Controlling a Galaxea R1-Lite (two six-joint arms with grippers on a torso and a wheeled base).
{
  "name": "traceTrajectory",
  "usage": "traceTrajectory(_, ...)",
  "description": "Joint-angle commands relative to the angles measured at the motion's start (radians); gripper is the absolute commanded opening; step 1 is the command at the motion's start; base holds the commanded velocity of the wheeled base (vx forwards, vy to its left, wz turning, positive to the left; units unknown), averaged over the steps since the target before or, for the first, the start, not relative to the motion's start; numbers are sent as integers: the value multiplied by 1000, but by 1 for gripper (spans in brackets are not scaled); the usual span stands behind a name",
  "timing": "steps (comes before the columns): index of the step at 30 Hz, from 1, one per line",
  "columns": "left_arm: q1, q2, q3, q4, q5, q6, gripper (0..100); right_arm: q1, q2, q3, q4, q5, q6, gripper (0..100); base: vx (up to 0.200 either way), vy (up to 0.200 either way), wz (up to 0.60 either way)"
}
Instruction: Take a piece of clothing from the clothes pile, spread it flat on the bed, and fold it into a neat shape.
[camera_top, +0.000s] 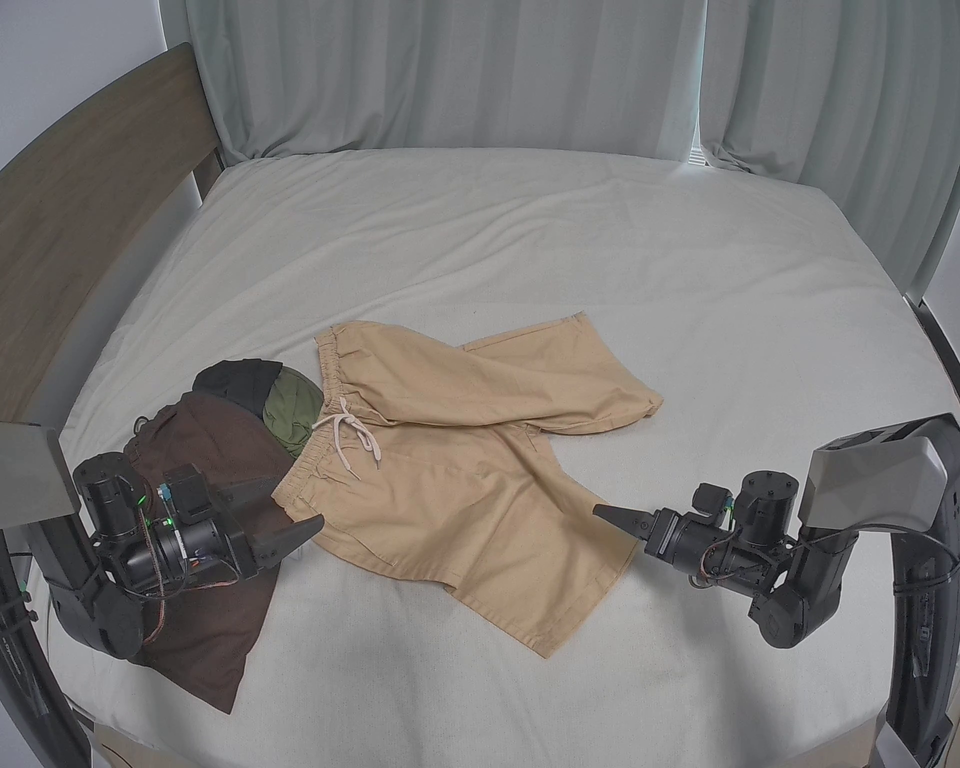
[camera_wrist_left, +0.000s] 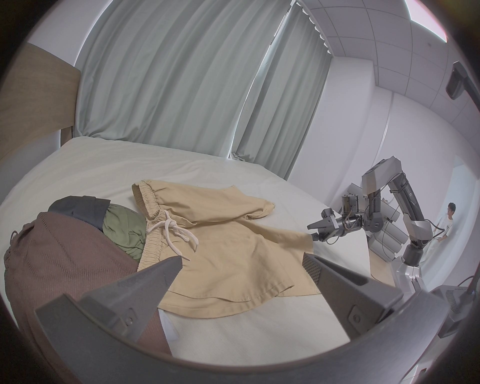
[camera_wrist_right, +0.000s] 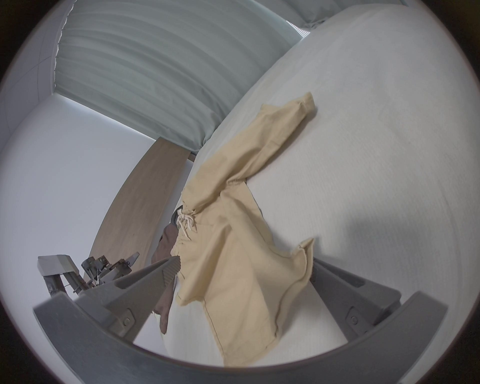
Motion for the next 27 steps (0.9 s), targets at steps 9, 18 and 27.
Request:
traceTrajectory(9, -4, -1, 0, -1, 0, 3, 100, 1, -4, -52, 3, -56, 16, 100, 0, 0, 0)
traceTrajectory(18, -5, -1, 2, -1, -2, 4, 100, 2, -3, -44, 3, -59, 16, 100, 0, 0, 0)
traceTrajectory(27, -5, -2, 2, -1, -3, 4, 100, -5, 6, -49, 3, -59, 16, 0, 0, 0, 0)
